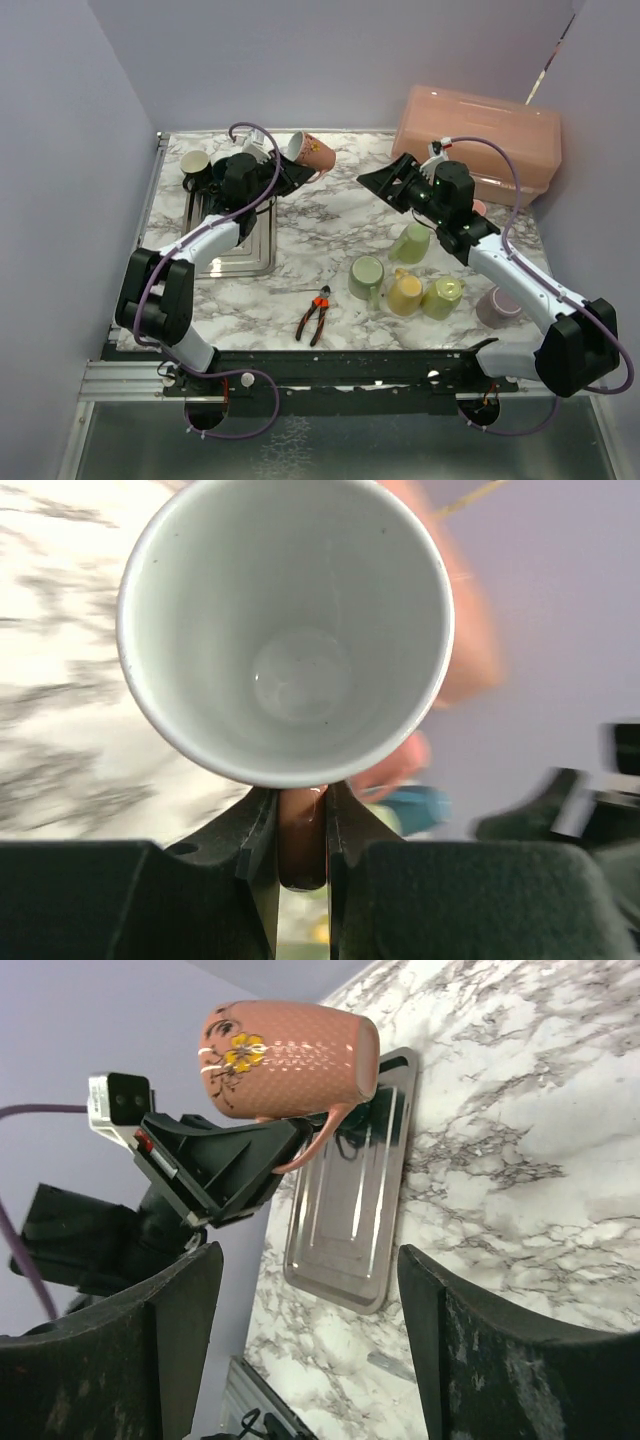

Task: Turn the mug right side up
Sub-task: Place the cup on the tray.

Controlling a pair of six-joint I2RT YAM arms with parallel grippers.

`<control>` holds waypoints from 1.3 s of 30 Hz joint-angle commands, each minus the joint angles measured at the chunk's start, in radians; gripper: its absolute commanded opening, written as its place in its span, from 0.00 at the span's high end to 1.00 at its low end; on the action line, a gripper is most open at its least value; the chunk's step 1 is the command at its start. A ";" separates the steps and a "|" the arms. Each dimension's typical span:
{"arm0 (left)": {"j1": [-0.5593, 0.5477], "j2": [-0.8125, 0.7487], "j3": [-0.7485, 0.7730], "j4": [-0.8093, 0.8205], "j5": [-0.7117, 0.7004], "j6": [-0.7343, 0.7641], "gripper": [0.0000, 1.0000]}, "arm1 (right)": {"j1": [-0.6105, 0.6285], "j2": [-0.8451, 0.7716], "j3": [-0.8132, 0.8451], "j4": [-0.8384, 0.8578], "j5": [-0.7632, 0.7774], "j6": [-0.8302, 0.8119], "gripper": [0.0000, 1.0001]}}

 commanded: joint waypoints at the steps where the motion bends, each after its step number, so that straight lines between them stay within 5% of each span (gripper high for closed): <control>1: -0.007 -0.061 0.142 -0.493 -0.288 0.420 1.00 | 0.003 0.009 0.057 -0.137 0.056 -0.058 0.26; 12: -0.007 0.106 0.284 -0.705 -0.600 0.639 1.00 | 0.003 0.009 0.047 -0.262 0.054 -0.149 0.27; 23: 0.000 0.217 0.336 -0.714 -0.734 0.655 1.00 | 0.004 0.029 0.077 -0.422 0.092 -0.234 0.27; 39: 0.002 0.344 0.417 -0.711 -0.860 0.673 1.00 | 0.003 0.058 0.099 -0.441 0.088 -0.249 0.27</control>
